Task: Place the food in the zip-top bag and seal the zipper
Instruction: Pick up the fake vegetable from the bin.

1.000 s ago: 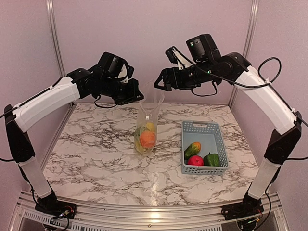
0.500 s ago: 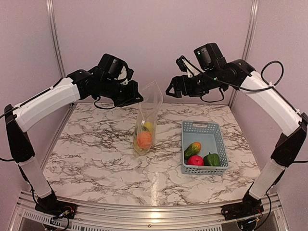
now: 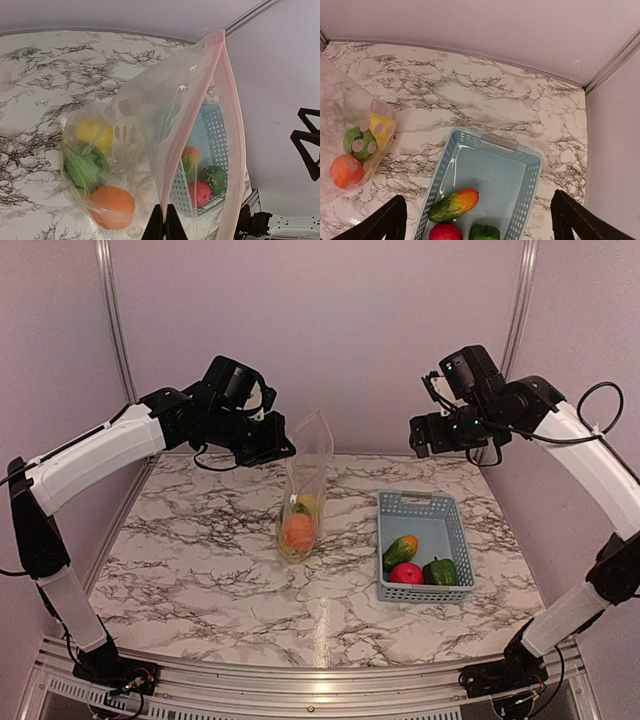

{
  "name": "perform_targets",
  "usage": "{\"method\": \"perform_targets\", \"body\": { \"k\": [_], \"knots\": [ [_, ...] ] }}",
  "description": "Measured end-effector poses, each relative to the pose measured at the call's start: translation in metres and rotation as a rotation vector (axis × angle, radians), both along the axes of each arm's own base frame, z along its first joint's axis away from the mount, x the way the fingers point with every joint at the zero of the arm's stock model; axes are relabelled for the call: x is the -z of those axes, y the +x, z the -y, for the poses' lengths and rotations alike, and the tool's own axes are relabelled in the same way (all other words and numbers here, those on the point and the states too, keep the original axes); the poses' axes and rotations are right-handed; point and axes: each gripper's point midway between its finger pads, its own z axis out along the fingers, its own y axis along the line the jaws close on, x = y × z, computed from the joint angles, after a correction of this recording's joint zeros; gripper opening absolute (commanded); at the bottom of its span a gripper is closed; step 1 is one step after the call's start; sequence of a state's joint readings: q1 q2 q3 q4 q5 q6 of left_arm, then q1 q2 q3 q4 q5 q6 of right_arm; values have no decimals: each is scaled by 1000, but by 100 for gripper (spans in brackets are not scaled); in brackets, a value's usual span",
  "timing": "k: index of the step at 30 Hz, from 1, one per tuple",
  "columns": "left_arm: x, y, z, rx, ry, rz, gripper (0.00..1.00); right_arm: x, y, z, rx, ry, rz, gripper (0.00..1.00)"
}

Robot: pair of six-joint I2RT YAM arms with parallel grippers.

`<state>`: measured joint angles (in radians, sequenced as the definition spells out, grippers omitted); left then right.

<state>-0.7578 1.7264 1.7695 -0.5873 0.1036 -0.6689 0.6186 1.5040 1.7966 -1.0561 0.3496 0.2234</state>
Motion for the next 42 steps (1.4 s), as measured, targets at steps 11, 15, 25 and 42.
{"method": "perform_targets", "body": {
  "k": [11, 15, 25, 42],
  "knots": [
    [0, 0, 0, 3, 1, 3, 0, 105, -64, 31, 5, -63, -267, 87],
    [0, 0, 0, 4, 1, 3, 0, 139, -92, 41, 23, -43, -365, 85],
    [-1, -2, 1, 15, -2, 0, 0, 218, -144, 51, 68, 6, -587, 84],
    [-1, -3, 2, 31, 3, 9, 0, 236, -129, 50, 109, 11, -579, 81]
  ]
}}
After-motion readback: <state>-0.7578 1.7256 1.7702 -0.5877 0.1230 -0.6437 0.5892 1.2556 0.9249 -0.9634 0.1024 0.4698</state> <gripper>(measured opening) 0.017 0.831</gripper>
